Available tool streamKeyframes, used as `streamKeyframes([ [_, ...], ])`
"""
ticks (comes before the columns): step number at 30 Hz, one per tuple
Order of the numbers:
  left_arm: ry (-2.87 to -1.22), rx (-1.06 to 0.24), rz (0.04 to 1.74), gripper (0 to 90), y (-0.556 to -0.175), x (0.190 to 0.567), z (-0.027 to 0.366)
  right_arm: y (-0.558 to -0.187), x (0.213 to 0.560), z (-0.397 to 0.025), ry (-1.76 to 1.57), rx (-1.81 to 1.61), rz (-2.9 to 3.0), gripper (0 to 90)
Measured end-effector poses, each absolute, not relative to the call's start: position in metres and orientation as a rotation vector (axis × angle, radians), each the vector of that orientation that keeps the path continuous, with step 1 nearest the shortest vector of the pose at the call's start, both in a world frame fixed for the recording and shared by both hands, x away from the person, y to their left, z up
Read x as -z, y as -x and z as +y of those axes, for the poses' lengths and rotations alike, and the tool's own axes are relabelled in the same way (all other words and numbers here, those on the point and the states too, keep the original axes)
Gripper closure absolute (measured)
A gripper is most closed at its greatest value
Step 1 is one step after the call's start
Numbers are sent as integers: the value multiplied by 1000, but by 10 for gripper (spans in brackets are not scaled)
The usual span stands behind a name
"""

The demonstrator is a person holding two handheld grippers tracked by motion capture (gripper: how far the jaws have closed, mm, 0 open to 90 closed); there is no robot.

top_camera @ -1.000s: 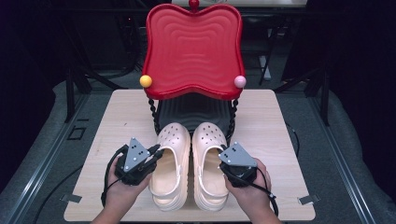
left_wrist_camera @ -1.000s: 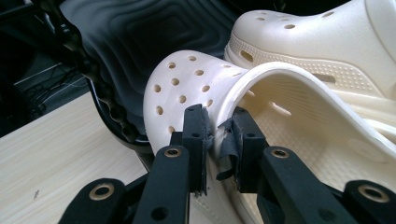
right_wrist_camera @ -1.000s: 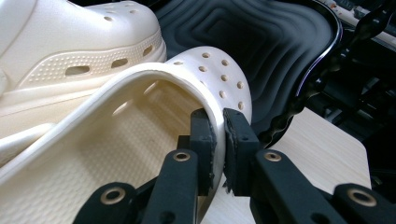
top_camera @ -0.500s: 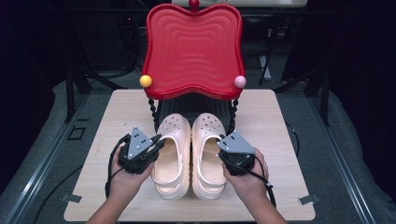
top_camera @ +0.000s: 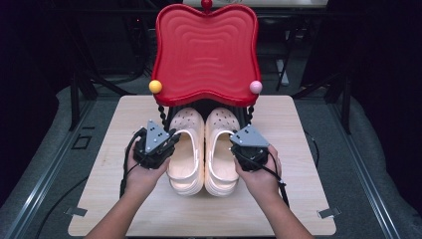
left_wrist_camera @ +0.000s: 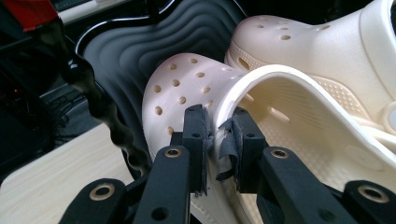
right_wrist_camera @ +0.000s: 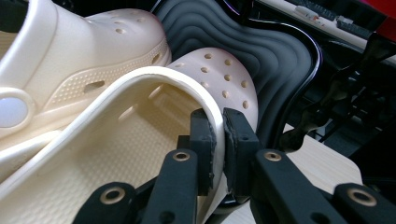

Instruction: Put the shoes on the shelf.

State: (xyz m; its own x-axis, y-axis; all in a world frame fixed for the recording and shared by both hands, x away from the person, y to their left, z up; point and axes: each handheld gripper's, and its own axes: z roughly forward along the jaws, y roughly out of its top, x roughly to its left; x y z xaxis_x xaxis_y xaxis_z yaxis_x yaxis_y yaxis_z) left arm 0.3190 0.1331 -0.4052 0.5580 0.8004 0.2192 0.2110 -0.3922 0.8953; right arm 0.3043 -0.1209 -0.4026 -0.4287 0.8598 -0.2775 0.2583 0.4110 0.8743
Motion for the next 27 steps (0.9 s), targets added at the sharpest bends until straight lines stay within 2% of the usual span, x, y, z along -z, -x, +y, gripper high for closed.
streamKeyframes([
  [13, -1884, -880, 820, 786, -348, 405, 124, -333, 404, -115, -962, -1006, 1852, 829],
  [27, -1871, -951, 800, 786, -363, 402, 114, -351, 402, -103, -938, -995, 1803, 826],
])
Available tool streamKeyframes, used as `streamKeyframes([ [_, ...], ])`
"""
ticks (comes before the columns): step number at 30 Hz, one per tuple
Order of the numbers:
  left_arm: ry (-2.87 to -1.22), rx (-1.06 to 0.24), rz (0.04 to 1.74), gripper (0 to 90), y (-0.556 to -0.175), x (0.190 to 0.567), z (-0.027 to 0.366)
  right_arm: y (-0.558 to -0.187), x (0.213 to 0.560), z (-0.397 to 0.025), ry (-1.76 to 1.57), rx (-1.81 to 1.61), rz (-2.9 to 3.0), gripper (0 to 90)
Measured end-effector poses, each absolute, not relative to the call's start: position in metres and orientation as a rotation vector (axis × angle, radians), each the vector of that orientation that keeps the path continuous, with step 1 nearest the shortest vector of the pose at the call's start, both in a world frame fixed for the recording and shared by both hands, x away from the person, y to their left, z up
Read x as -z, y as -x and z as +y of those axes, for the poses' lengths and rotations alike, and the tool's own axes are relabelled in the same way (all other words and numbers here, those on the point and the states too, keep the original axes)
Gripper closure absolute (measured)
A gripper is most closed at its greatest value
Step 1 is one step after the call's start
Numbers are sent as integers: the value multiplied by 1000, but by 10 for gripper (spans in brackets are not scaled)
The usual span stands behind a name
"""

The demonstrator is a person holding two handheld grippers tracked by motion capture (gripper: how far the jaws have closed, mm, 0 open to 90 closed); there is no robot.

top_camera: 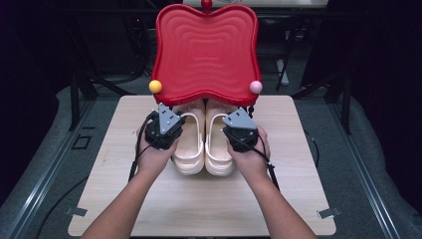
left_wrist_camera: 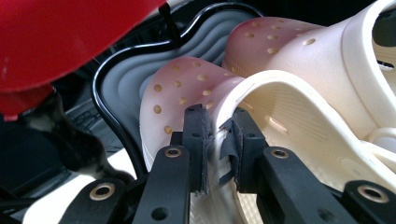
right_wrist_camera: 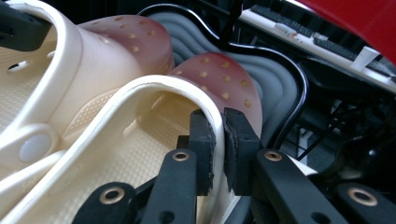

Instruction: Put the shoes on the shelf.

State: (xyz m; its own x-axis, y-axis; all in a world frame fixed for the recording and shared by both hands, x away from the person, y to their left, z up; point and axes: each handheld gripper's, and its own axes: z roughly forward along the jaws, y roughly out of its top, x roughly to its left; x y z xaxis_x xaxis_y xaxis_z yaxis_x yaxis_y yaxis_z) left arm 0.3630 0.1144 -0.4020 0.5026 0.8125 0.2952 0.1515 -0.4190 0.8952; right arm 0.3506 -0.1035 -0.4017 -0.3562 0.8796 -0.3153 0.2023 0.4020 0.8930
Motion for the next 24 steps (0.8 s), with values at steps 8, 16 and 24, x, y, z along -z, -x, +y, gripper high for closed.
streamKeyframes([
  [8, -1867, -976, 779, 786, -374, 409, 107, -361, 408, -101, -948, -995, 1759, 821],
  [16, -1891, -957, 789, 780, -378, 424, 109, -367, 420, -101, -963, -973, 1786, 810],
  [24, -1893, -969, 779, 764, -374, 432, 108, -365, 427, -102, -969, -953, 1821, 775],
])
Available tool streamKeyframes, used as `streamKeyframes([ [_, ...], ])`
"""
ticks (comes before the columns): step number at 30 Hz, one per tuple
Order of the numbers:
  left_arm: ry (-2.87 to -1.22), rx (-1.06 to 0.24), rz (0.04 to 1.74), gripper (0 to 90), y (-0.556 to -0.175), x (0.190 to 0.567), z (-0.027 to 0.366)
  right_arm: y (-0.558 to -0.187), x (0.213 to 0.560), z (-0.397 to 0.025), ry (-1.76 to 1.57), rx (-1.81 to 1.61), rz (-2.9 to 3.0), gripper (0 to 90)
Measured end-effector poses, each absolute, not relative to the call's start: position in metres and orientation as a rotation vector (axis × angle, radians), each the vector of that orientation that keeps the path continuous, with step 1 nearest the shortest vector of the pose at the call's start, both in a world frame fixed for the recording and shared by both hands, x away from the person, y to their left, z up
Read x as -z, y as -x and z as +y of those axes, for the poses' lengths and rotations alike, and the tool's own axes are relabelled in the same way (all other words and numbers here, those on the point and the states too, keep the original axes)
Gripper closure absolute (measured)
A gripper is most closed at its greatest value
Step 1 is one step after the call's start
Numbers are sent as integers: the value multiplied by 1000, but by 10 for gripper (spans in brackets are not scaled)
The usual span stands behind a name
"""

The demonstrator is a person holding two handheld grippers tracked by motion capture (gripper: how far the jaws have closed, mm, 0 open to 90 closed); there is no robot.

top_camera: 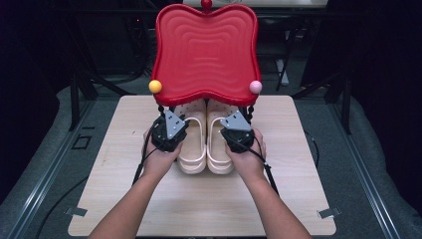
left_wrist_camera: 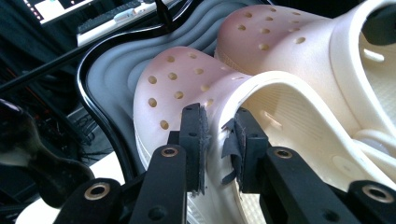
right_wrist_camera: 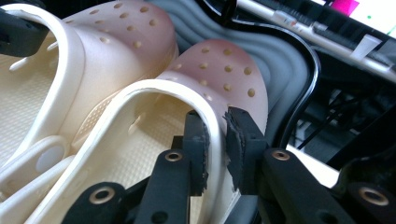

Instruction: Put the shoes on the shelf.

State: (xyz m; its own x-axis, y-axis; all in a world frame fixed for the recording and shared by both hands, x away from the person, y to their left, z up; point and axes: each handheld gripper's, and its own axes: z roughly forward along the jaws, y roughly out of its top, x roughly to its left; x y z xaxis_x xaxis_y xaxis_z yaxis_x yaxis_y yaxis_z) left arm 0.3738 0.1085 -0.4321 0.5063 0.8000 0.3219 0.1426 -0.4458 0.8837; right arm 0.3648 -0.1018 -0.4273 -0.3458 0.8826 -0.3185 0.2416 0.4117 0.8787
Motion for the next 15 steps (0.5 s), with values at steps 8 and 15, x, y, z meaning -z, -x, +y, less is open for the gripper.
streamKeyframes([
  [8, -1899, -936, 805, 727, -373, 430, 110, -364, 426, -104, -986, -971, 1846, 714],
  [15, -1903, -887, 826, 646, -372, 430, 112, -361, 426, -102, -988, -970, 1869, 664],
])
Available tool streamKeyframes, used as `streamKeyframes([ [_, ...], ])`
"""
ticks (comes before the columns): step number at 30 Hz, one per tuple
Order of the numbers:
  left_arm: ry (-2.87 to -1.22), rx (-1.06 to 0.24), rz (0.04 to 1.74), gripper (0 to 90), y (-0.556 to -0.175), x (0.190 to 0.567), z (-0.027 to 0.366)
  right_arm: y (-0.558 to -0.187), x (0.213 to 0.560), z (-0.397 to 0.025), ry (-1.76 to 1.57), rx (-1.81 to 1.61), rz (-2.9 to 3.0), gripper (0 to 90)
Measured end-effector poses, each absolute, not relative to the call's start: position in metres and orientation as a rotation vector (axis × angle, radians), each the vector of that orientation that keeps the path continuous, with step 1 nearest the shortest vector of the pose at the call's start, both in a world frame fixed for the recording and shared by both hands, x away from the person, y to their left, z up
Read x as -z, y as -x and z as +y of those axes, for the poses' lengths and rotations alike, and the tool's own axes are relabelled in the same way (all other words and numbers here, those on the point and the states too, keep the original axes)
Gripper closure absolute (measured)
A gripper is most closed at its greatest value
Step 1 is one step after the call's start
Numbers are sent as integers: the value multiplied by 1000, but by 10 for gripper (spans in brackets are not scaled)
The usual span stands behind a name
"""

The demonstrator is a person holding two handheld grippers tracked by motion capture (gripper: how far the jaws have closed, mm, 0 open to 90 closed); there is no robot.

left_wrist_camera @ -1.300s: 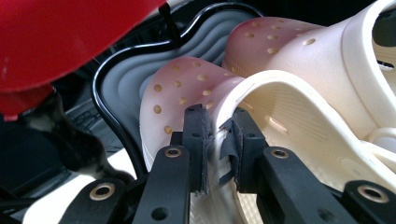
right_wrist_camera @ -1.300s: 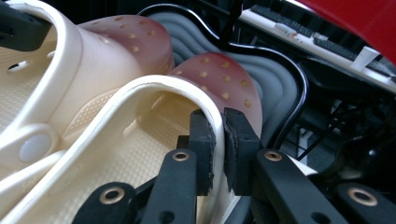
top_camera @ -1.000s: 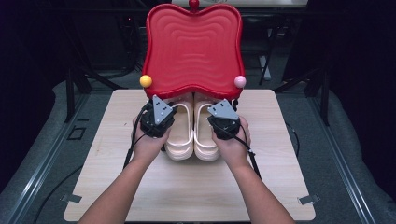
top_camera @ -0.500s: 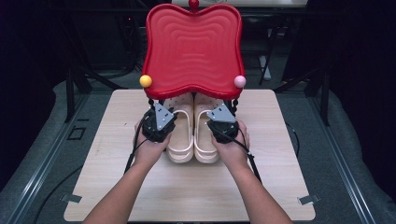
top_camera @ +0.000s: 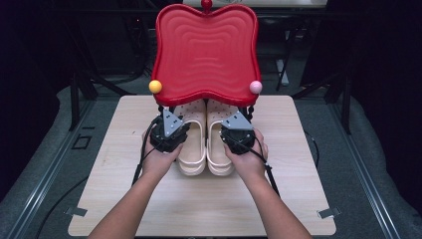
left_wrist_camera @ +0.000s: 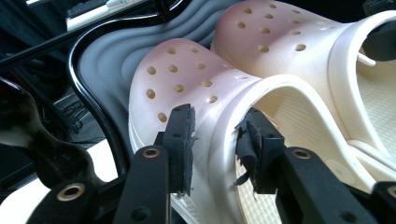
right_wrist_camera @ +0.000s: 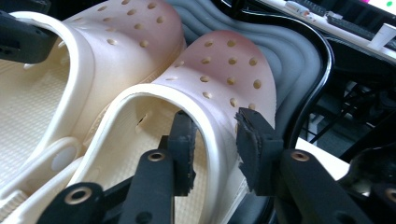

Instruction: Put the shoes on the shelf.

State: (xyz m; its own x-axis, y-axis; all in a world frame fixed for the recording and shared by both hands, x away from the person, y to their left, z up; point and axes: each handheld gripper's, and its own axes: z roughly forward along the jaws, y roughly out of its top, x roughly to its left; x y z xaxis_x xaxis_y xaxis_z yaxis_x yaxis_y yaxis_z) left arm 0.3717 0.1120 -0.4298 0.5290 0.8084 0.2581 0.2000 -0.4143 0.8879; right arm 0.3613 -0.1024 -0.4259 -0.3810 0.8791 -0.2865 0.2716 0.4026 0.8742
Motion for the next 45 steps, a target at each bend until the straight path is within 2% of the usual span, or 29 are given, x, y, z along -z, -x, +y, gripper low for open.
streamKeyframes([
  [6, -1905, -874, 814, 597, -369, 430, 114, -358, 426, -101, -974, -962, 1885, 639],
  [19, -1895, -863, 797, 547, -359, 427, 119, -345, 421, -100, -940, -965, 1896, 595],
  [35, -1903, -748, 781, 560, -332, 413, 134, -320, 405, -111, -920, -1034, 1943, 567],
  [45, -1915, -684, 779, 547, -308, 411, 145, -290, 401, -116, -838, -1025, 1991, 545],
])
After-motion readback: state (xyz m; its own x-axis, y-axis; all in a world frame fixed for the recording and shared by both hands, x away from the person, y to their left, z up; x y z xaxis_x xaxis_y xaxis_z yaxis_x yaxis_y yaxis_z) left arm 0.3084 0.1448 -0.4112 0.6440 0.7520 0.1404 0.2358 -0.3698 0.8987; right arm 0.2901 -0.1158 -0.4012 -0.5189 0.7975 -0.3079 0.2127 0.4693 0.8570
